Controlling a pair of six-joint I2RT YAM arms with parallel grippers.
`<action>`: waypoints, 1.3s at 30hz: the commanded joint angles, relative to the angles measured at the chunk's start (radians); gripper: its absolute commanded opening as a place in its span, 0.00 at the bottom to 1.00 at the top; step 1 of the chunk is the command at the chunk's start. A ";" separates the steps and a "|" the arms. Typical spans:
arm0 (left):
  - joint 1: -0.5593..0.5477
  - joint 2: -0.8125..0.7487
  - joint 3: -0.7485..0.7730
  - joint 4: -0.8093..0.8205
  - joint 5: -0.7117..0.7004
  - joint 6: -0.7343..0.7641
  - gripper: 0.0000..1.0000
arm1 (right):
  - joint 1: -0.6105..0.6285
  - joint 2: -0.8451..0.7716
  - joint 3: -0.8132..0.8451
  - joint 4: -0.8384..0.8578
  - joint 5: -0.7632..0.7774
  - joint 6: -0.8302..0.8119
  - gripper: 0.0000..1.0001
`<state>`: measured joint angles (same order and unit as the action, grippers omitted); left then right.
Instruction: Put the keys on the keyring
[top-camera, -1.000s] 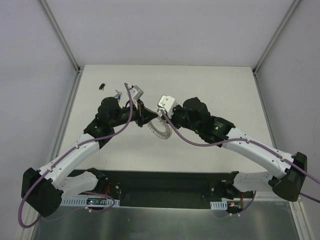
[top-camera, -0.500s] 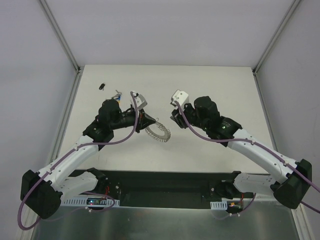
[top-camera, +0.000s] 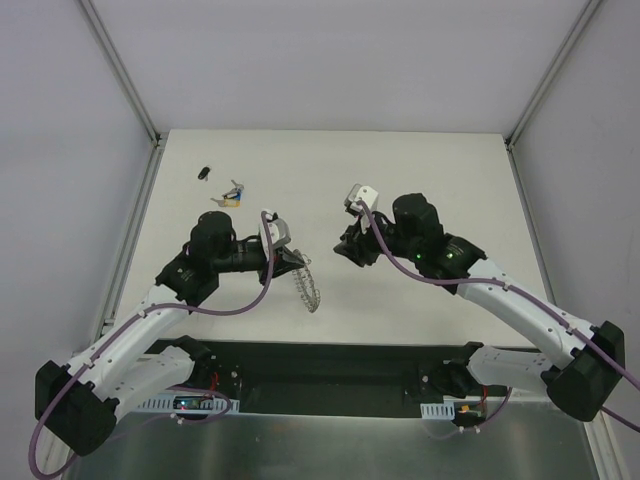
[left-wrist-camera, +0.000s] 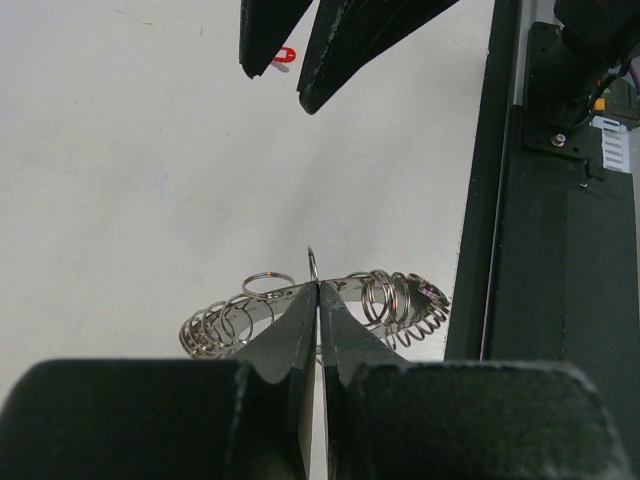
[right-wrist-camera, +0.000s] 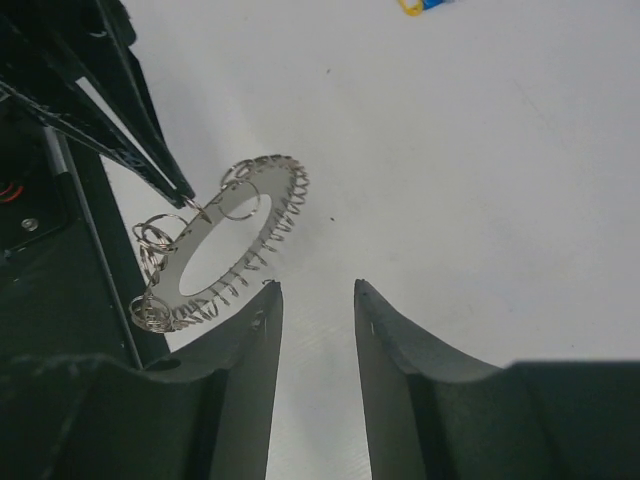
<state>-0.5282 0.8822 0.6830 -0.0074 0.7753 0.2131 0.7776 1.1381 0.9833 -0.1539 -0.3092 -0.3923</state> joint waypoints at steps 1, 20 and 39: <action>0.008 0.020 0.006 0.027 0.068 0.075 0.00 | -0.001 0.026 0.034 0.054 -0.146 0.043 0.38; -0.088 0.403 0.280 -0.371 -0.192 0.244 0.00 | -0.090 -0.084 -0.189 0.037 0.298 0.188 0.38; -0.153 0.765 0.385 -0.278 -0.360 0.054 0.00 | -0.178 -0.048 -0.236 0.036 0.157 0.165 0.38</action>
<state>-0.6800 1.6535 1.0836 -0.3458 0.4538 0.3393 0.6117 1.0733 0.7341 -0.1318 -0.0910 -0.2203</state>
